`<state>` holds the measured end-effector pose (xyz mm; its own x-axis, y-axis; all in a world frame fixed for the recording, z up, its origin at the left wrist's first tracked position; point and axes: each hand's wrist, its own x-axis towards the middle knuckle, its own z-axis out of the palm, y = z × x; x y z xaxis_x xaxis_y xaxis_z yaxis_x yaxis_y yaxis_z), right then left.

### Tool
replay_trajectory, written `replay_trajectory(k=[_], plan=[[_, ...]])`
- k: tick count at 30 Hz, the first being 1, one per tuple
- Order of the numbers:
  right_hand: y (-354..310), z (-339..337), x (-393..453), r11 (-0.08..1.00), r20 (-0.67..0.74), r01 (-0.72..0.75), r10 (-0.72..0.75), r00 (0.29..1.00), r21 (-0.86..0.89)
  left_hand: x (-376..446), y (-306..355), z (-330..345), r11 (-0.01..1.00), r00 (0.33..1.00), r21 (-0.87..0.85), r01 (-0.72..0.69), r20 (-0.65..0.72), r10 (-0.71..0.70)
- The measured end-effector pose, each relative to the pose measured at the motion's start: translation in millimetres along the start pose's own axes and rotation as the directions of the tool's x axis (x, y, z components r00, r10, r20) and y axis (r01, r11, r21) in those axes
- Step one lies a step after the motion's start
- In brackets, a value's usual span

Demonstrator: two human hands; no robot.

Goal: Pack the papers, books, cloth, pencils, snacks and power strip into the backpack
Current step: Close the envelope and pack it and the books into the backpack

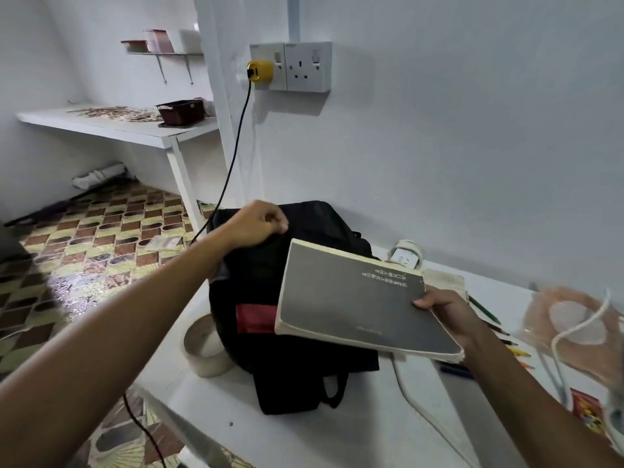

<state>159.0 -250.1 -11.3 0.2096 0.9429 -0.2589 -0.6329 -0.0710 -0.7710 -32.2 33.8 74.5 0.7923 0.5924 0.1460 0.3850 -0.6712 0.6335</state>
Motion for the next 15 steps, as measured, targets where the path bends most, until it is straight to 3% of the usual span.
replay_trajectory(k=[6, 11, 15], plan=[[-6.1, 11.5, -4.3, 0.999, 0.011, -0.002, 0.002, 1.0, -0.038, 32.3, 25.7, -40.8, 0.982, 0.987, -0.122, 0.144, -0.056, -0.152], [-8.5, 18.9, -0.3, 0.99, -0.01, -0.076, 0.075, 0.997, -0.12, 30.2, 30.5, -48.0, 0.838, 0.915, -0.397, 0.373, 0.009, -0.403], [1.5, 34.7, 15.3, 0.996, -0.096, -0.089, 0.091, 0.991, 0.023, 33.9, 32.7, -51.6, 0.797, 0.901, -0.444, 0.41, 0.062, -0.43]])
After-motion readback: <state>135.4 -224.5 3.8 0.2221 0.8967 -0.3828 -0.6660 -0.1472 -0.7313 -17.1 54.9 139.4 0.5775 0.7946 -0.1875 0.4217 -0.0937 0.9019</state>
